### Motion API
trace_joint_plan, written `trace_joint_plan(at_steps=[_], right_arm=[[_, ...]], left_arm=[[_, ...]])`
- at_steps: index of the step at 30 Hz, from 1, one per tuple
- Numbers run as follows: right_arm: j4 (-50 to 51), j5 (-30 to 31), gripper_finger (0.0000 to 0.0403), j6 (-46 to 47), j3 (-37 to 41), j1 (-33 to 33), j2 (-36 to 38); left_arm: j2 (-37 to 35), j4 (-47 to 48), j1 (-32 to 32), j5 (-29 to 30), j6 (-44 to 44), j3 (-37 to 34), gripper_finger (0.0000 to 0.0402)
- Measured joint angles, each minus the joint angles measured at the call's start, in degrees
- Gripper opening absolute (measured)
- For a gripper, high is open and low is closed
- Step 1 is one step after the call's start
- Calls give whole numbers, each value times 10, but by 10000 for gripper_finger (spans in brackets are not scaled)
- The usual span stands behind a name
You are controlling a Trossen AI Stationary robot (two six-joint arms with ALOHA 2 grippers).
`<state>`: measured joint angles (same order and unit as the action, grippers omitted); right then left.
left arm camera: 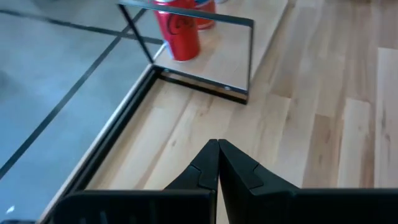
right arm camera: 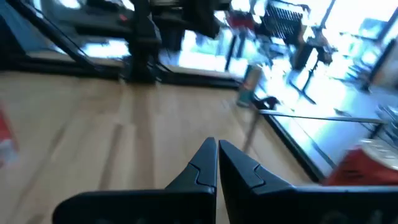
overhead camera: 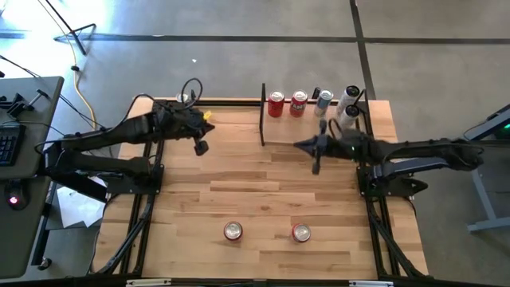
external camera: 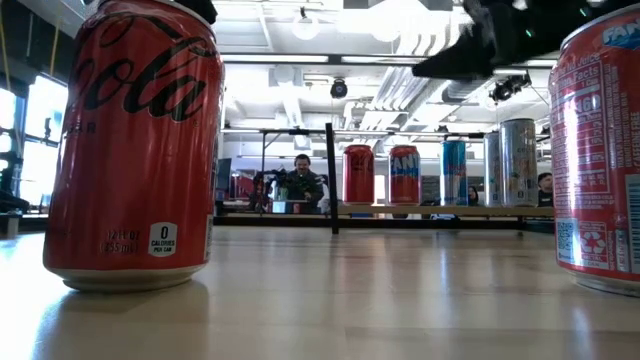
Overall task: Place canned beverage on shelf
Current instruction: Put the blue soda can on the shelf aligned with the other blue soda can
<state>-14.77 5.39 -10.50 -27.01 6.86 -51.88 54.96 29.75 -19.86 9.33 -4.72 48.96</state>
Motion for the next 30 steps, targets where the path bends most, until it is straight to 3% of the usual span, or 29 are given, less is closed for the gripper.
trace_joint_plan(at_steps=[3,6,13,19,25,30], right_arm=[[-111,0,0,12,74,-30,0],[-162,12,0,31,119,-56,0],[-159,96,0,57,149,-112,0],[-164,107,0,56,149,-143,0],[-164,107,0,56,149,-153,0],[-164,107,0,56,149,-153,0]], left_arm=[[2,28,-21,0,5,23,0],[7,68,-45,0,15,39,0],[19,158,-98,0,6,55,0],[20,194,-121,-11,5,56,4],[20,210,-139,4,14,56,59],[22,200,-163,84,15,56,143]])
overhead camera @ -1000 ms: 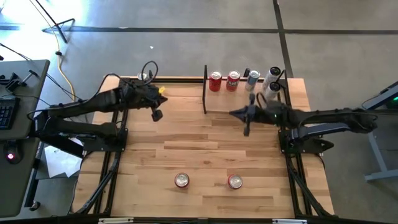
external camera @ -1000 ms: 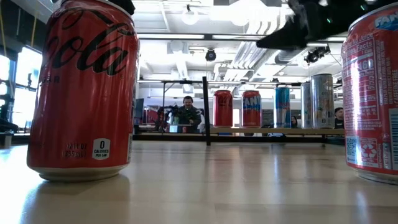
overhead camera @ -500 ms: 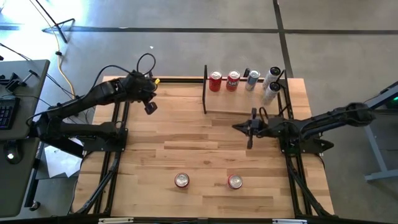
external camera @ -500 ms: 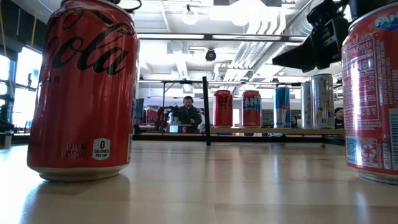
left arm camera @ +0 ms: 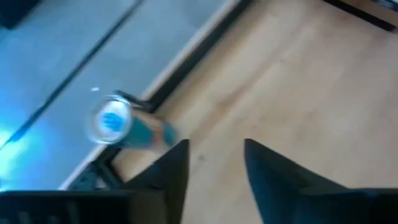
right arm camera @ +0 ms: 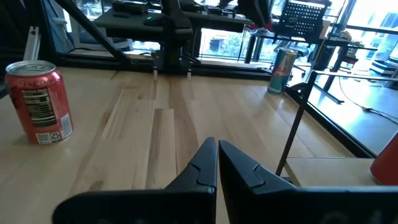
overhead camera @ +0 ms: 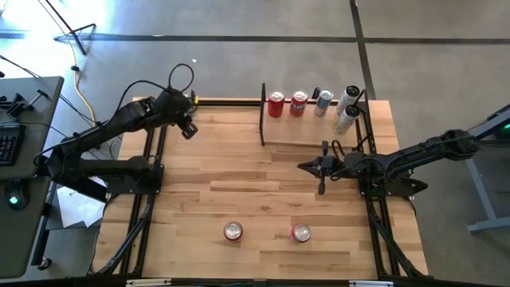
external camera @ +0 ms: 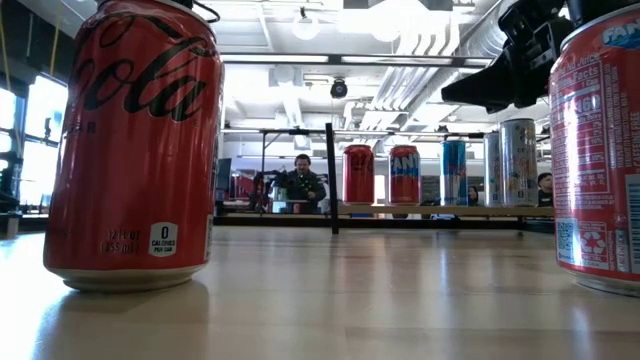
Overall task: Place canned beverage on shelf
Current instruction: Put the blue soda can on the shelf aligned with the other blue soda can
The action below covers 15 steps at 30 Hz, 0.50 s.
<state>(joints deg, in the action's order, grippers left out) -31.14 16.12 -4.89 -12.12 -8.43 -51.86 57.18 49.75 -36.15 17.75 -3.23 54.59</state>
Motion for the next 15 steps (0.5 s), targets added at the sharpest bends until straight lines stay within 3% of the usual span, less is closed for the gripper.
trace_joint_plan(at_steps=[8,15], right_arm=[[1,0,0,8,0,0,0],[6,-1,0,15,0,0,0]], left_arm=[[73,-39,-95,6,30,6,257],[188,-16,-163,-4,36,86,288]])
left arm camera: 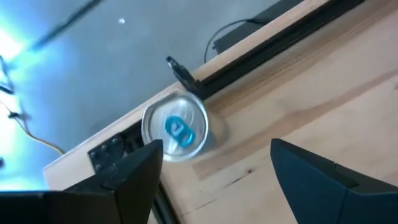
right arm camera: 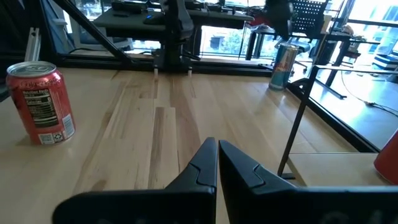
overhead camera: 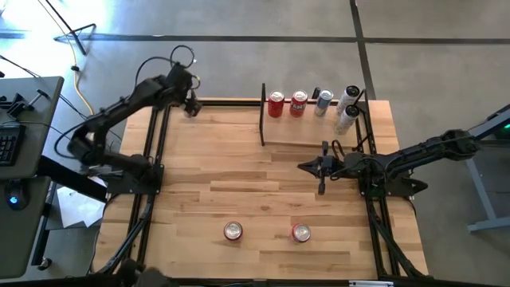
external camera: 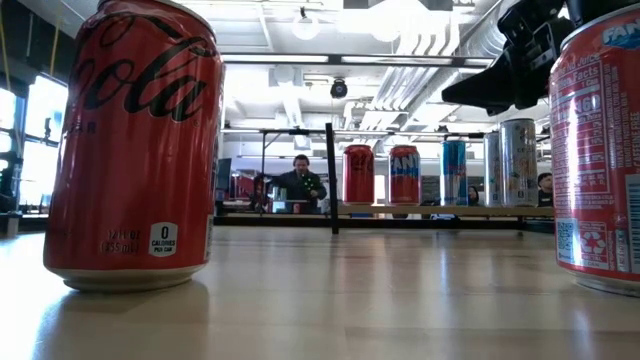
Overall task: Place canned beverage on shelf
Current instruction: Put the blue soda can on the shelf aligned with the other blue soda can
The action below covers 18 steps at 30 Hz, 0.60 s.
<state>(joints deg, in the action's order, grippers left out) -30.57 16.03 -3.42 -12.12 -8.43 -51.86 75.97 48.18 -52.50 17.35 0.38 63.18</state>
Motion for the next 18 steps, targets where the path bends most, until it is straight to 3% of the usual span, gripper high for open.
trace_joint_plan(at_steps=[7,18], right_arm=[[8,0,0,0,0,0,0],[17,-1,0,0,0,0,0]], left_arm=[[76,24,-42,-18,6,57,289],[116,27,-85,-18,11,61,289]])
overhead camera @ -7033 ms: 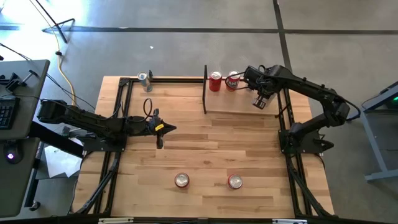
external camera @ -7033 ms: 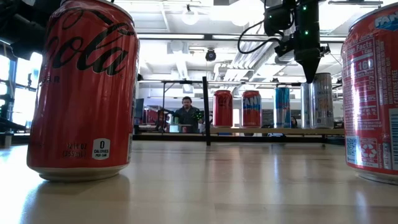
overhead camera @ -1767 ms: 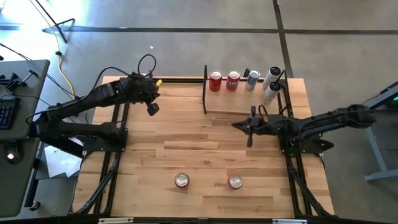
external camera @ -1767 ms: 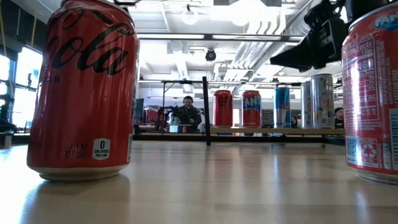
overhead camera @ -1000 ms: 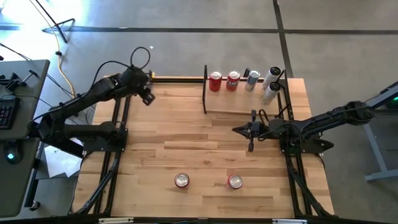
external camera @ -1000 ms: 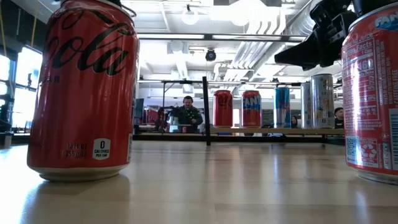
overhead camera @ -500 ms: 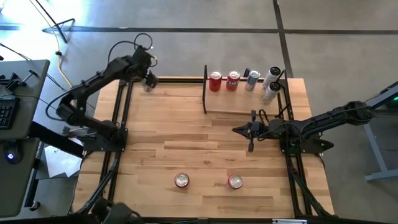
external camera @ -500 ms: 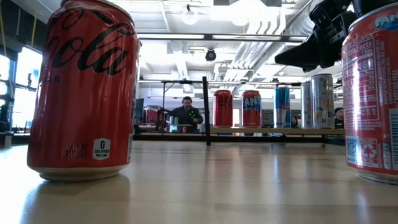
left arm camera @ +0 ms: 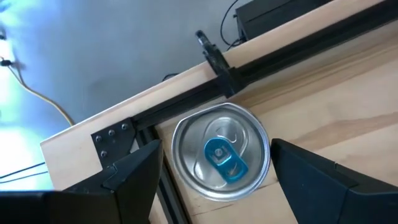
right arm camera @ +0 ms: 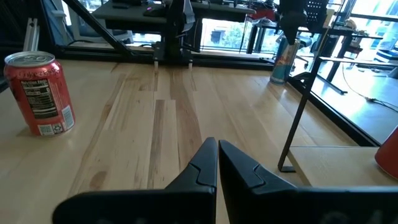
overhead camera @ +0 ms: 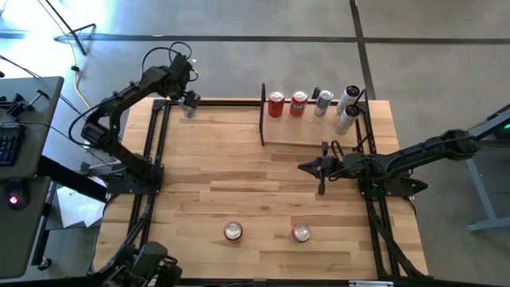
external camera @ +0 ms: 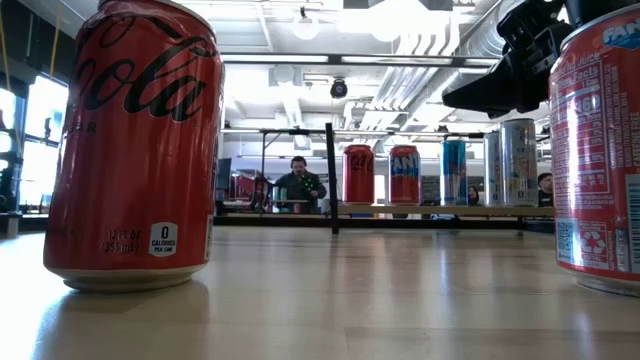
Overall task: Place canned beverage on shelf
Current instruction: Put the blue soda can on the shelf aligned with the other blue soda can
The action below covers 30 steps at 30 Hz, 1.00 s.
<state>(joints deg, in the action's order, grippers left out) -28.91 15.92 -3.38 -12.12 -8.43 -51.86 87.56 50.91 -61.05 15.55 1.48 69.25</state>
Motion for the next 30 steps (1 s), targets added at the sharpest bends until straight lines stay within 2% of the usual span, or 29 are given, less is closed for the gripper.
trace_joint_plan(at_steps=[11,16,18,22,30], right_arm=[[1,0,0,5,0,0,0],[5,0,0,5,0,0,0],[5,0,0,6,0,0,0],[5,0,0,5,0,0,0],[5,0,0,5,0,0,0]], left_arm=[[43,-14,-9,0,-11,0,286],[46,-12,-8,-3,-22,1,251],[41,-7,-4,-14,-26,0,233],[21,27,16,-40,-26,-1,230],[-45,72,92,-30,-13,-1,230]])
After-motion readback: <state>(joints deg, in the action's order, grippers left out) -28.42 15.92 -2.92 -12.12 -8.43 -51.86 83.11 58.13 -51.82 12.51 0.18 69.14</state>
